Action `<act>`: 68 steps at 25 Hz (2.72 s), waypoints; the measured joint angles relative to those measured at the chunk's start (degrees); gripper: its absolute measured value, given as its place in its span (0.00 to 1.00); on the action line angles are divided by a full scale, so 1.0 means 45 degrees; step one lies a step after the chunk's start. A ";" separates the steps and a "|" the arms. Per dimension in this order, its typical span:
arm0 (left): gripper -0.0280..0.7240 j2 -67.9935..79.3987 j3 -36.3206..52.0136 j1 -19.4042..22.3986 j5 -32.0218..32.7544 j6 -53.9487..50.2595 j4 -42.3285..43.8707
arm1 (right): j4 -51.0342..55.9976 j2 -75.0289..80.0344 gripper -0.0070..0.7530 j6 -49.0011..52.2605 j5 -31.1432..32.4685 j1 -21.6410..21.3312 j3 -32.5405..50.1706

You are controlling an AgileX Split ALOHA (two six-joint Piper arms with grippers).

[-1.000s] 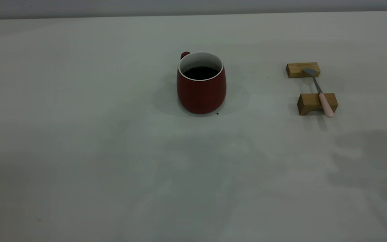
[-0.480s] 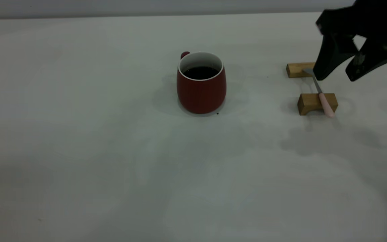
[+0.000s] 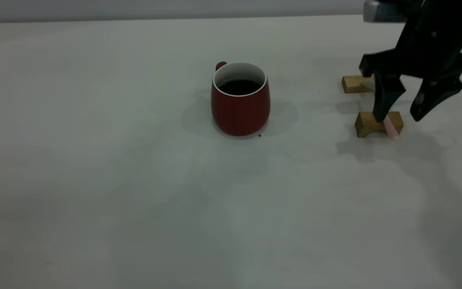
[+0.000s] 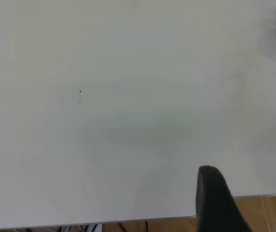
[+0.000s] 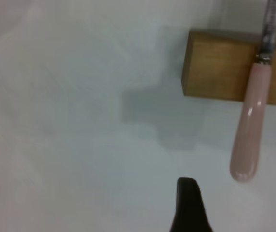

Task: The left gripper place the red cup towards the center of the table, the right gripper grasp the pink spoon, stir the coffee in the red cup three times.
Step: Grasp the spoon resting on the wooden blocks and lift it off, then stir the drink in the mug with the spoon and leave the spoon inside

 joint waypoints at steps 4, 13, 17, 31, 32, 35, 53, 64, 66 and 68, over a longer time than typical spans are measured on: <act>0.60 0.0000 0.0000 0.0000 0.0000 0.0000 0.0000 | 0.0157 0.0593 0.77 0.0014 0.0000 0.0000 -0.0362; 0.60 0.0000 0.0000 0.0000 0.0000 0.0000 0.0000 | 0.0657 0.1655 0.76 -0.0284 -0.0090 0.0000 -0.0649; 0.60 0.0000 0.0000 0.0000 0.0000 0.0000 0.0000 | 0.0657 0.1948 0.74 -0.0294 -0.0397 0.0000 -0.0666; 0.60 0.0000 0.0000 0.0000 0.0014 -0.0010 0.0000 | 0.1477 -0.0701 0.19 -0.0381 0.1339 0.0116 -0.0772; 0.60 0.0000 0.0000 0.0000 0.0014 -0.0010 0.0000 | 0.2090 -0.1112 0.19 -0.0600 0.1533 0.0220 -0.0855; 0.60 0.0000 0.0000 0.0000 0.0026 -0.0010 0.0000 | 0.4518 -0.1440 0.19 -0.1680 0.2539 0.0614 -0.1542; 0.60 0.0000 0.0000 0.0000 0.0026 -0.0010 0.0000 | 1.8231 0.1101 0.19 0.0126 0.7241 0.0900 -0.3880; 0.60 0.0000 0.0000 0.0000 0.0026 -0.0010 0.0000 | 1.8794 0.1101 0.19 0.8751 0.7055 0.1024 -0.3880; 0.60 0.0000 0.0000 0.0000 0.0026 -0.0010 0.0000 | 1.9106 0.1187 0.19 0.8816 0.7012 0.1100 -0.3880; 0.60 0.0000 0.0000 0.0000 0.0026 -0.0010 0.0000 | 1.9609 0.1504 0.19 0.8764 0.7012 0.1129 -0.3909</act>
